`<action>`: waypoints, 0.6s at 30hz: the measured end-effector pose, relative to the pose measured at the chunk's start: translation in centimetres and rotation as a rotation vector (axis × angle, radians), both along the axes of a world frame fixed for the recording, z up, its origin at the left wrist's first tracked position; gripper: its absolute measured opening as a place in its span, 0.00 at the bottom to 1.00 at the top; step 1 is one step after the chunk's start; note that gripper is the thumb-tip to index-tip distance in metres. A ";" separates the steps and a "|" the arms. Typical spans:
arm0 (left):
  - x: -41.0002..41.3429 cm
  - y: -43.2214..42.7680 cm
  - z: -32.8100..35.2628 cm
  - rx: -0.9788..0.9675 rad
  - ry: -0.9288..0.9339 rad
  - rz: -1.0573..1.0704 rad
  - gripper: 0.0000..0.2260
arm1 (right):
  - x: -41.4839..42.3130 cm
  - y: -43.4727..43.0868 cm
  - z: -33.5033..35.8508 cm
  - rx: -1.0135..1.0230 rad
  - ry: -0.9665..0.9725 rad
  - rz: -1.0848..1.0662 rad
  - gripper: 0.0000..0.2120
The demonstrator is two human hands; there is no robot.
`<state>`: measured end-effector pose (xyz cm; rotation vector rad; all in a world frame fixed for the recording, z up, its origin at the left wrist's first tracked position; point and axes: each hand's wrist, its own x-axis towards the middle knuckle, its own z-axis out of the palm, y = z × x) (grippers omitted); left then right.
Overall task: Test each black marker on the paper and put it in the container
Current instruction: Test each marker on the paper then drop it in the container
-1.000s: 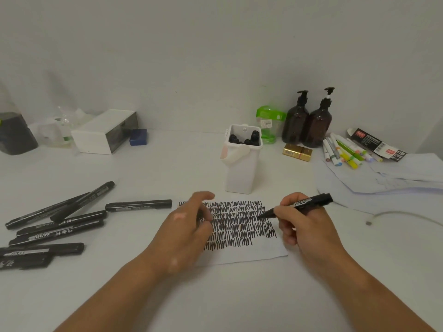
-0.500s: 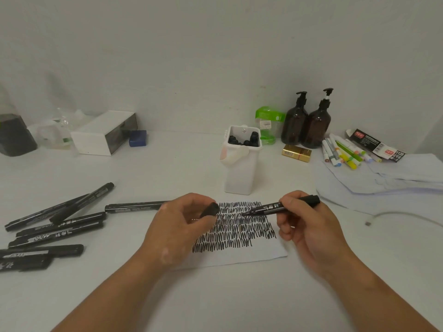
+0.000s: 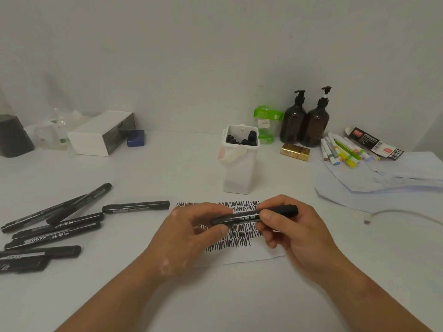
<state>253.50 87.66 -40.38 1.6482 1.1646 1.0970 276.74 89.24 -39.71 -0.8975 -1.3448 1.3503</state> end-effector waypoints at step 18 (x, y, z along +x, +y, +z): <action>1.6 -0.7 -0.1 -0.094 -0.289 -0.129 0.11 | -1.5 -1.0 0.6 0.122 -0.170 -0.049 0.04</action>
